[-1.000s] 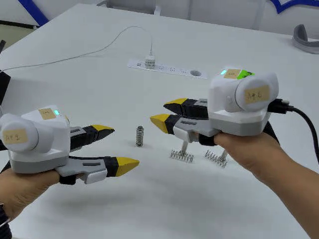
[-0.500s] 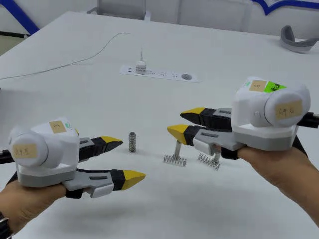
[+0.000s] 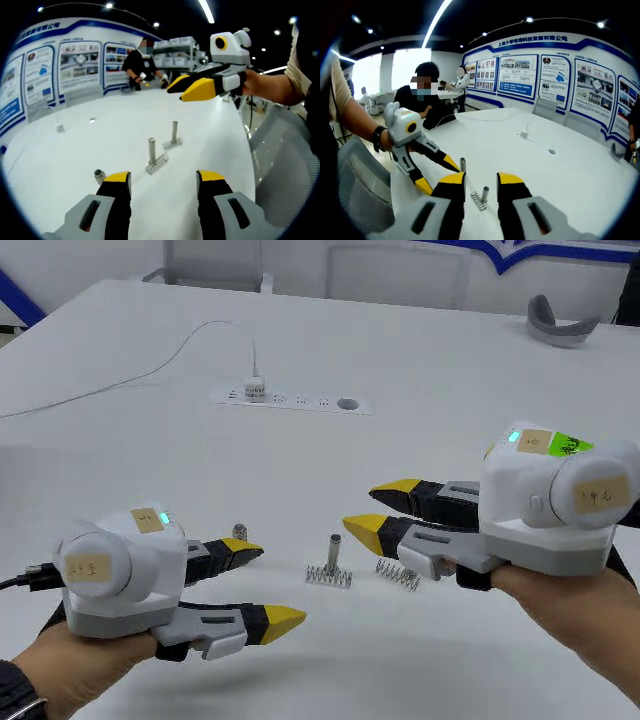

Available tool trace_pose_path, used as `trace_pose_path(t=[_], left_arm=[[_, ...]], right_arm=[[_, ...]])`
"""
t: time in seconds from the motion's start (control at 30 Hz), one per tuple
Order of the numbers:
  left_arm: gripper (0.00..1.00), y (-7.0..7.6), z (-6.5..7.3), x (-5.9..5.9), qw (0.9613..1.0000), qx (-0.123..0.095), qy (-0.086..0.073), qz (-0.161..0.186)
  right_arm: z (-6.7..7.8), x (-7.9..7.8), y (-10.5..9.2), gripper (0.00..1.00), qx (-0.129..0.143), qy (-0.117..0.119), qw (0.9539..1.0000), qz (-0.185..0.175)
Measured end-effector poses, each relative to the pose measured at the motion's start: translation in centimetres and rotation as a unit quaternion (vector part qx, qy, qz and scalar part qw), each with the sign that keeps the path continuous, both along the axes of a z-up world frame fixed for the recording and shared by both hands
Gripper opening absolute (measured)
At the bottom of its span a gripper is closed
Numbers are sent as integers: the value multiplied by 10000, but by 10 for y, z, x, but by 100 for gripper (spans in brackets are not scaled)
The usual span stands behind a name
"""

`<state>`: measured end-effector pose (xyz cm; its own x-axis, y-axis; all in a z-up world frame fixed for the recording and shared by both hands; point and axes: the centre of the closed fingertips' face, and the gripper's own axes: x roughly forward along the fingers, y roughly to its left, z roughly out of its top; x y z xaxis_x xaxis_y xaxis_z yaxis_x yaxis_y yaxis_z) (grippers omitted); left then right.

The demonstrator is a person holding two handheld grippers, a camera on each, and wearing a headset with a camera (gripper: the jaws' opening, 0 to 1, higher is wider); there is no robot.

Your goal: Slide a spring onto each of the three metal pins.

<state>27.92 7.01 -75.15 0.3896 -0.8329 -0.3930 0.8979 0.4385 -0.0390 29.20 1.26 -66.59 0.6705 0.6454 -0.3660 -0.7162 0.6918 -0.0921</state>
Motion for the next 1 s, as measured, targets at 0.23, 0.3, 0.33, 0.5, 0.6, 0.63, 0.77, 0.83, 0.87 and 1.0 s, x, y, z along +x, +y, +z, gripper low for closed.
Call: trace_pose_path(t=[0.23,0.3,0.33,0.5,0.6,0.63,0.77,0.83,0.87,1.0], left_arm=[[52,-17,-12,8,9999,98,64,-112],[52,-20,-11,11,9999,80,90,-106],[52,-21,-12,12,9999,76,93,-100],[50,-26,-20,16,9998,144,159,-10],[49,-30,-23,14,9996,198,174,-60],[49,-31,-25,14,9996,214,175,-78],[47,-34,-28,16,9994,298,165,-117],[47,-37,-29,17,9992,340,155,-137],[46,-37,-31,18,9991,368,153,-137],[46,-36,-38,20,9986,487,152,-166]], right_arm=[[-3,-2,-9,26,32,37,9999,-139],[-4,-3,-10,26,40,50,9998,-163],[-4,-3,-11,26,45,54,9998,-172],[-7,-4,-15,26,66,95,9996,-238],[-8,-4,-16,26,65,116,9996,-254],[-8,-4,-16,26,72,120,9996,-255],[-10,-4,-15,26,58,145,9996,-240],[-10,-3,-15,26,50,154,9996,-231],[-11,-3,-15,26,50,159,9996,-231],[-12,-4,-15,26,85,174,9995,-237]])
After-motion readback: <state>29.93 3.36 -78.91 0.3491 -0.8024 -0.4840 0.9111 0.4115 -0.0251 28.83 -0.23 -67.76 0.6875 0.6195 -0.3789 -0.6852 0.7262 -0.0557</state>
